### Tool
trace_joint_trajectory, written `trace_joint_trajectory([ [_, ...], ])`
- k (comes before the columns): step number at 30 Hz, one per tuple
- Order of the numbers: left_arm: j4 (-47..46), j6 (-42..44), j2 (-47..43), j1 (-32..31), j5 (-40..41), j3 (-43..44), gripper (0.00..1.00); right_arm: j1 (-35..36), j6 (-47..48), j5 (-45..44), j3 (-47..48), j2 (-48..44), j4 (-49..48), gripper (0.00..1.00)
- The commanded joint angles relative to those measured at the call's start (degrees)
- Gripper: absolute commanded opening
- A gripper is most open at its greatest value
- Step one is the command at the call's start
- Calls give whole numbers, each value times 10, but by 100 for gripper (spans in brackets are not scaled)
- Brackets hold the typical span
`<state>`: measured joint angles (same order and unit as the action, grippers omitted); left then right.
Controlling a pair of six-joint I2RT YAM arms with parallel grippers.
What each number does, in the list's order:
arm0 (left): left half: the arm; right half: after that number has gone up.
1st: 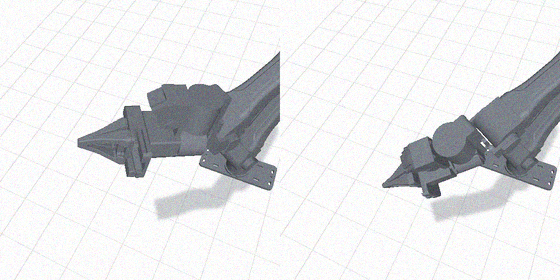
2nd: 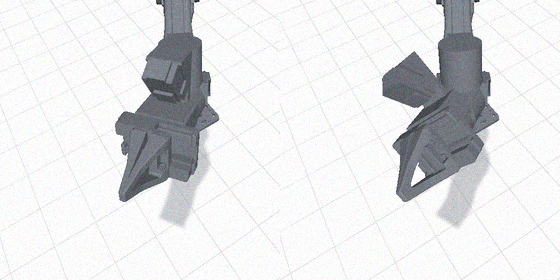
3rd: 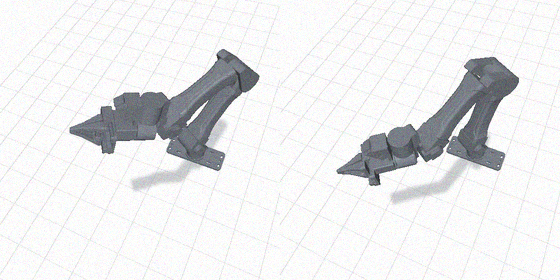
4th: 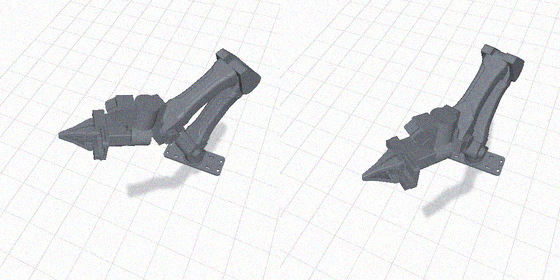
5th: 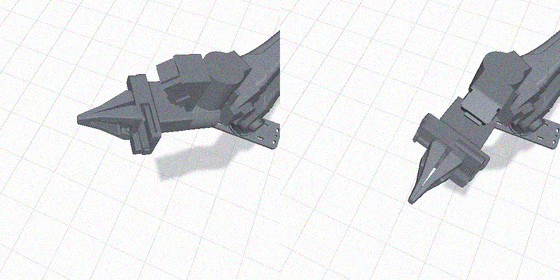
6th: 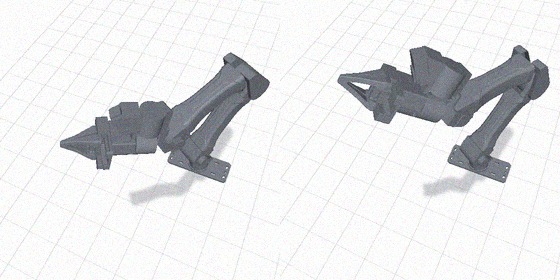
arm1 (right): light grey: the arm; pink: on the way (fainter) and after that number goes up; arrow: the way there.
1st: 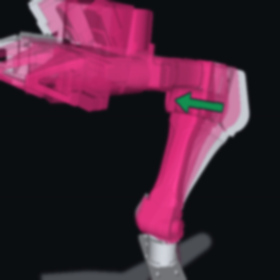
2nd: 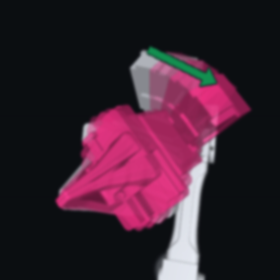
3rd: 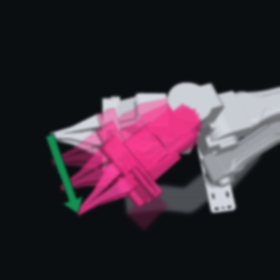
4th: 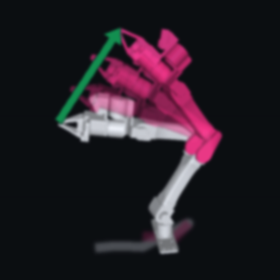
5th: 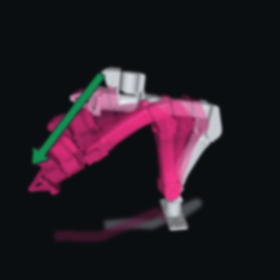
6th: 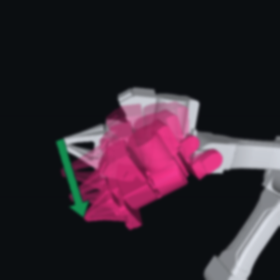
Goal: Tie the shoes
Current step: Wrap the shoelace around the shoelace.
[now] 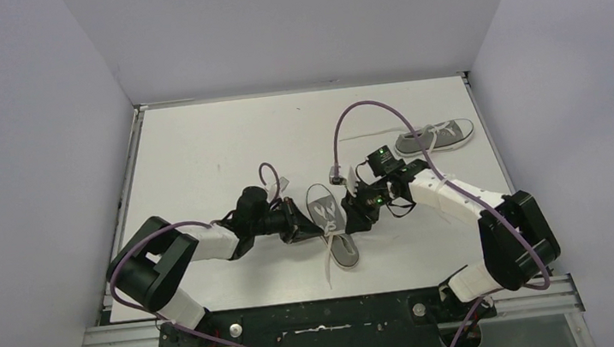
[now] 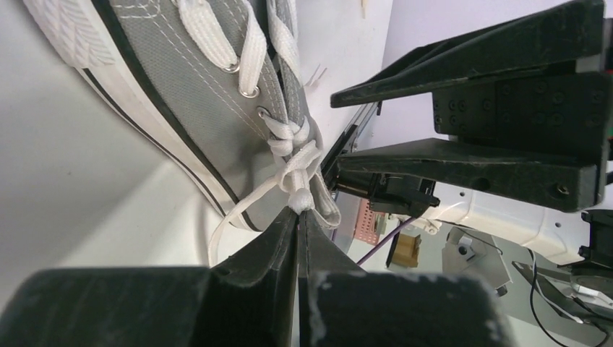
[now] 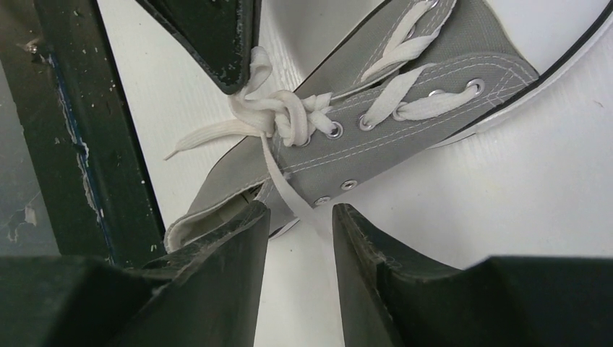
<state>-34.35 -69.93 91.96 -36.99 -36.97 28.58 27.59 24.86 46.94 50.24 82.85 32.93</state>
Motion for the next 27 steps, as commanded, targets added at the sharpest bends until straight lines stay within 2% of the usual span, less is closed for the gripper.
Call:
trace_joint_trajectory([
  [1, -1, 23, -41, 5, -10, 27, 0, 4, -13, 1, -14, 5, -76, 38],
  [4, 43, 49, -64, 2, -8, 52, 0, 6, -12, 5, -18, 17, -84, 33],
  [9, 83, 76, -78, -4, -5, 82, 0, 9, -14, 13, -20, 28, -94, 30],
  [16, 86, 74, -73, -12, 5, 92, 0, 10, -21, 28, -18, 36, -107, 17],
  [18, 86, 74, -74, -12, 6, 91, 0, 10, -21, 31, -18, 31, -105, 19],
  [22, 83, 72, -72, -12, 6, 92, 0, 11, -20, 47, -21, 14, -105, 31],
  [27, 79, 70, -70, -13, 5, 88, 0, 16, -10, 73, -6, 27, -90, 33],
])
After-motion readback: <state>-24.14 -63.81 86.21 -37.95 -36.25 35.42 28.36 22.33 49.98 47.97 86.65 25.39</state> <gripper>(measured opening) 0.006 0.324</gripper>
